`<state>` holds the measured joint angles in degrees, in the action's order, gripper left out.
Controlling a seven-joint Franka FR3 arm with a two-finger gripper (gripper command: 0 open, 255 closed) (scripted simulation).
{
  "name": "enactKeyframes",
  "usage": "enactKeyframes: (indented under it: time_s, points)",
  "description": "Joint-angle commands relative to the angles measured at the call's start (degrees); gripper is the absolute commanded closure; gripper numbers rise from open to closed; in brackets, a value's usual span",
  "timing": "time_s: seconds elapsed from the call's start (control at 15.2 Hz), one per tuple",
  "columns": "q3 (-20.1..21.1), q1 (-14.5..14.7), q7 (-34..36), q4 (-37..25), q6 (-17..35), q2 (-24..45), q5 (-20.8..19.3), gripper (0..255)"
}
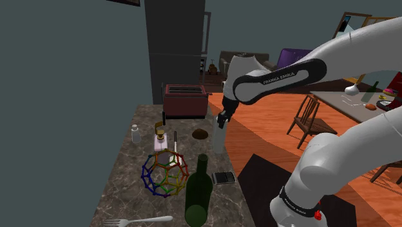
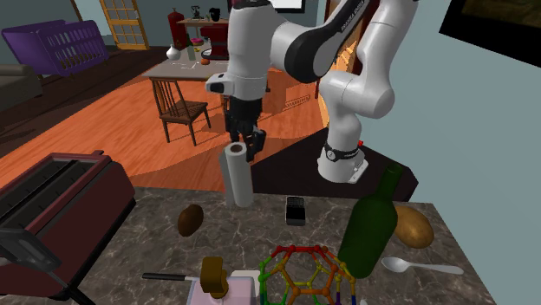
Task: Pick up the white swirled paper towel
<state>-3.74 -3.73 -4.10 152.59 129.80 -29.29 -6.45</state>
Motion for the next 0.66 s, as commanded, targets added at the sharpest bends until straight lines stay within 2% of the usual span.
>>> enactKeyframes:
  time_s: [0.0,0.46,0.59]
  points:
    - [0.1,0.08,-0.07,-1.17,-2.02,-0.8,0.15,255]
    - [0.27,0.24,-0.46,-5.16,-8.15,-2.96,0.53,255]
    - [0.28,0.24,-0.47,-5.25,-8.28,-3.0,0.54,255]
